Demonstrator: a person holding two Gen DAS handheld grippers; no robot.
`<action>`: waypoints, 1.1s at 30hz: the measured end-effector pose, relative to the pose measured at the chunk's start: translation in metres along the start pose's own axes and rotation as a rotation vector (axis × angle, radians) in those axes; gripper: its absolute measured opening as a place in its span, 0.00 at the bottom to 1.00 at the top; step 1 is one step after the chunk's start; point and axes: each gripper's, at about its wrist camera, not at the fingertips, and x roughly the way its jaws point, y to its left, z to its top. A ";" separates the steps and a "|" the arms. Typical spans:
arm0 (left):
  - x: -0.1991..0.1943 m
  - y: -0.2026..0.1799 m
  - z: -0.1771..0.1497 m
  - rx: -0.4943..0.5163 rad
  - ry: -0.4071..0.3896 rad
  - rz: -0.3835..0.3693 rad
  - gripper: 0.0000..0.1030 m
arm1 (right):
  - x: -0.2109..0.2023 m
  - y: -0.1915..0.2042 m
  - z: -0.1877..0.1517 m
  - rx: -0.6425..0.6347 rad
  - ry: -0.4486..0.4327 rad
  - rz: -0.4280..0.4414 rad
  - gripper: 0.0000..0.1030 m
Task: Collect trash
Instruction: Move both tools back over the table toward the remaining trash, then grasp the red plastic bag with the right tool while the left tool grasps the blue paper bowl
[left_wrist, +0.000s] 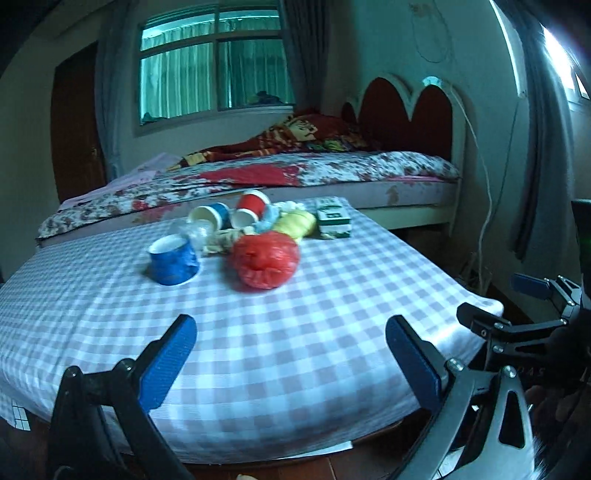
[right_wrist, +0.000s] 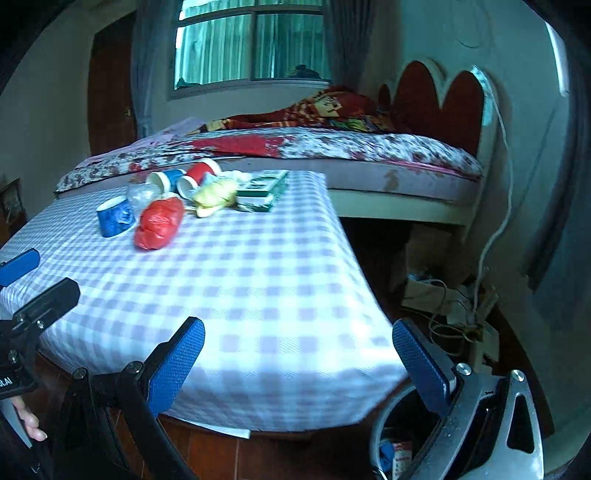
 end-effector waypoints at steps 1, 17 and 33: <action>-0.001 0.012 0.000 -0.015 0.002 0.014 1.00 | 0.004 0.009 0.004 -0.009 0.000 0.016 0.99; 0.032 0.133 0.002 -0.115 0.116 0.203 1.00 | 0.082 0.133 0.065 -0.152 0.108 0.201 0.98; 0.113 0.148 0.037 -0.117 0.176 0.114 0.99 | 0.175 0.154 0.103 -0.132 0.245 0.238 0.53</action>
